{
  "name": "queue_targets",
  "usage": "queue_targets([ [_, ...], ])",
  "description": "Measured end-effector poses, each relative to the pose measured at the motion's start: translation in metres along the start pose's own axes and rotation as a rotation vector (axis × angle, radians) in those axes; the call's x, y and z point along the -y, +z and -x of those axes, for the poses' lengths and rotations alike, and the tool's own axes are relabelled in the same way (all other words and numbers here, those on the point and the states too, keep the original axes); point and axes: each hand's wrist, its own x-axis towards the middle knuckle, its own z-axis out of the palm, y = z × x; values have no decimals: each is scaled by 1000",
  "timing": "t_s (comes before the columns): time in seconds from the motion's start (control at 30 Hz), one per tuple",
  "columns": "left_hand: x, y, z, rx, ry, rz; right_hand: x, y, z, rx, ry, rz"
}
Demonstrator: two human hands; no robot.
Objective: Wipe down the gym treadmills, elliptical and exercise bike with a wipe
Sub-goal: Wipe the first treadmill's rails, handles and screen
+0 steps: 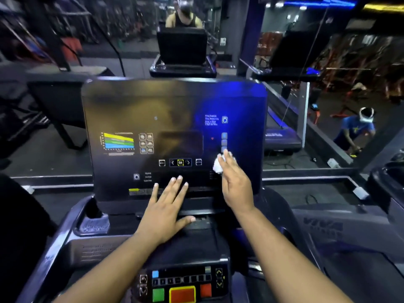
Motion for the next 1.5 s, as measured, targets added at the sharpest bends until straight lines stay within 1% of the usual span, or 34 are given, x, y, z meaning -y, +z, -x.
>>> queue_targets([
  [0.1,29,-24,-24,-135,-15,-37,25,-1,-44,46,150,-131],
  [0.17,50,-47,-44,-230,-42,-42,45,-6,-81,144,209,-112],
  [0.27,91,-83,-73,-328,-116,-63,84,-6,-140,275,185,-81],
  [0.3,102,-93,-81,-334,-133,-71,95,-5,-157,306,161,-76],
  [0.33,112,-101,-88,-340,-143,-76,106,-4,-173,300,144,-72],
  [0.37,121,-108,-93,-345,-146,-83,113,-2,-186,233,132,-68],
  [0.4,127,-111,-98,-340,-146,-92,119,-1,-194,100,107,-68],
  [0.43,133,-111,-102,-324,-141,-103,121,3,-197,-68,65,-68],
  [0.47,137,-109,-105,-301,-133,-112,118,9,-195,-213,-6,-43],
  [0.5,139,-105,-107,-274,-126,-123,111,19,-188,-272,-91,23],
  [0.53,143,-99,-108,-252,-119,-133,102,32,-179,-235,-179,122],
  [0.57,145,-93,-108,-237,-114,-146,90,45,-170,-130,-243,240],
  [0.6,146,-88,-108,-232,-109,-158,77,59,-159,3,-266,362],
  [0.63,147,-84,-108,-233,-105,-166,67,70,-149,110,-259,461],
  [0.67,148,-83,-107,-242,-101,-172,58,77,-140,172,-240,528],
  [0.7,150,-82,-107,-256,-94,-176,54,81,-135,195,-221,573],
  [0.8,151,-87,-113,-290,-69,-187,58,80,-143,162,-208,589],
  [0.93,147,-104,-136,-291,-55,-179,65,89,-176,214,-164,480],
  [1.0,143,-108,-146,-265,-44,-187,59,96,-177,220,-217,546],
  [1.07,142,-107,-151,-277,-32,-198,46,92,-173,196,-254,626],
  [1.1,142,-106,-153,-289,-25,-201,38,86,-174,182,-244,646],
  [1.17,144,-106,-155,-302,-4,-217,20,69,-178,129,-159,668],
  [1.23,143,-107,-158,-306,20,-237,3,47,-187,22,9,675],
  [1.3,137,-109,-165,-314,25,-247,-6,27,-199,-56,193,620],
  [1.33,133,-109,-169,-315,21,-251,-4,22,-206,-60,255,581],
  [1.37,129,-109,-172,-321,15,-254,0,21,-211,-37,278,556],
  [1.4,126,-108,-173,-328,7,-255,8,25,-213,18,248,557],
  [1.43,123,-107,-175,-339,1,-254,16,30,-212,106,161,577],
  [1.5,123,-105,-175,-361,-4,-250,27,45,-201,313,-133,642],
])
